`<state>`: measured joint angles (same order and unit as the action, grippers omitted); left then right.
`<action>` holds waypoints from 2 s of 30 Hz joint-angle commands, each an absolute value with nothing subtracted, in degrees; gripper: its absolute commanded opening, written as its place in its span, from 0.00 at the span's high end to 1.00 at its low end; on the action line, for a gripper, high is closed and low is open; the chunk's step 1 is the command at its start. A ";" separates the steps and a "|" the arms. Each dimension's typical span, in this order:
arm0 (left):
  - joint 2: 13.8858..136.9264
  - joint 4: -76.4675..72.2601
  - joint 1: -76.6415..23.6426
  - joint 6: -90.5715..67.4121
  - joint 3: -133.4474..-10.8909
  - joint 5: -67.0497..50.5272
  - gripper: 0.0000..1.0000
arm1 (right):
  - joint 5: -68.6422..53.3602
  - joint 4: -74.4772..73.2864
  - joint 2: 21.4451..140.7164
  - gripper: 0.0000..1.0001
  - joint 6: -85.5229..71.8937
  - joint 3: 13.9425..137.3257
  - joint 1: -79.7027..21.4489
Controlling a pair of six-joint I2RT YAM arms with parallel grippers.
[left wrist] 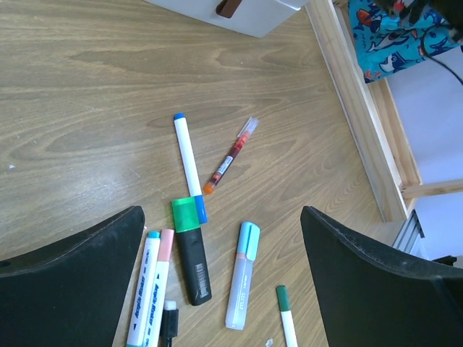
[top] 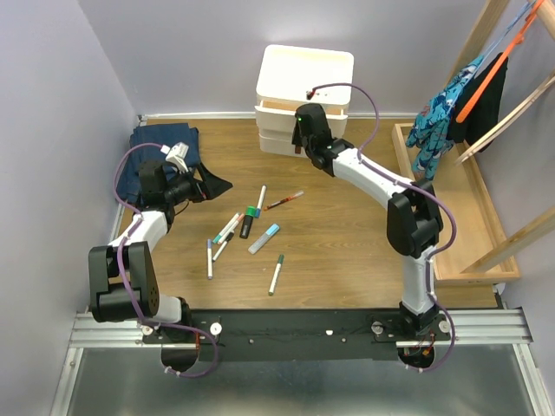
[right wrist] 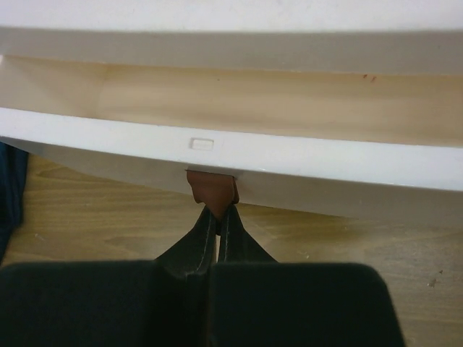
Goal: Sort the stationery into containers
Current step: Open the drawer in the storage box, then pick up the pen from the center of the board.
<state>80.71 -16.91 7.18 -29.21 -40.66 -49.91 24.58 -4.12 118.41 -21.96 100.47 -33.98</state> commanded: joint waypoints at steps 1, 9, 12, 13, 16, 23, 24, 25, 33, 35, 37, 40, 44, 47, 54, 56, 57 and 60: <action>80.95 -18.81 7.56 -29.71 -41.31 -49.66 0.02 | 24.43 -8.70 114.96 0.99 -23.03 95.98 -35.51; 80.16 -19.16 7.65 -29.97 -40.96 -49.75 0.02 | 23.99 -9.84 112.59 0.99 -23.55 92.47 -37.97; 79.81 -18.81 7.56 -29.62 -40.87 -49.57 0.02 | 23.99 -10.02 111.62 0.99 -23.73 91.41 -38.49; 79.63 -18.72 7.65 -29.53 -40.87 -49.48 0.02 | 23.99 -10.19 111.45 0.99 -23.64 91.23 -38.58; 79.19 -18.28 7.56 -29.18 -40.69 -49.22 0.02 | 23.82 -10.81 110.92 0.99 -23.99 90.62 -39.02; 78.66 -16.96 7.47 -28.39 -40.87 -48.60 0.02 | 24.00 -11.69 109.34 0.99 -24.26 89.04 -40.34; 78.58 -16.96 7.56 -28.48 -40.87 -48.52 0.02 | 23.99 -11.78 109.25 0.99 -24.43 88.86 -40.78; 78.49 -17.05 7.47 -28.48 -40.87 -48.52 0.02 | 23.91 -11.52 108.90 0.99 -24.43 88.51 -40.87; 77.70 -16.26 7.47 -27.86 -40.69 -48.08 0.01 | 24.69 -10.02 109.07 0.88 -23.56 87.54 -41.22; 77.61 -15.39 7.47 -27.51 -40.87 -47.73 0.01 | 25.31 -9.06 108.99 0.62 -22.42 87.54 -41.22; 77.61 -14.24 7.47 -26.81 -41.57 -47.20 0.01 | 24.96 -8.79 108.46 0.47 -21.54 87.63 -41.22; 77.43 -10.47 7.56 -25.41 -43.50 -46.50 0.01 | 23.47 -10.36 106.36 0.39 -20.83 86.75 -41.22; 76.82 1.44 7.56 -16.65 -48.15 -44.57 0.01 | 19.35 -14.93 102.57 0.39 -20.65 84.21 -41.22; 77.95 13.82 7.38 -8.99 -53.51 -43.60 0.01 | 15.14 -18.36 98.97 0.39 -18.65 82.10 -41.22; 88.59 44.81 6.86 13.95 -68.20 -39.82 0.13 | 6.87 -16.88 87.12 0.39 -8.10 68.22 -41.22; 88.33 46.49 6.33 19.76 -68.29 -37.02 0.14 | 2.84 -15.65 83.95 0.39 -4.16 63.21 -41.31; 87.81 46.76 5.28 21.43 -68.20 -34.48 0.15 | 2.03 -15.38 80.28 0.39 -3.09 61.80 -41.22; 87.10 49.21 2.65 24.17 -69.43 -33.40 0.17 | 2.02 -15.03 74.03 0.39 -1.15 56.61 -41.31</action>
<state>88.20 38.13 6.13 13.17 -67.68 -38.46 7.11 -15.84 82.87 -8.16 62.41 -40.93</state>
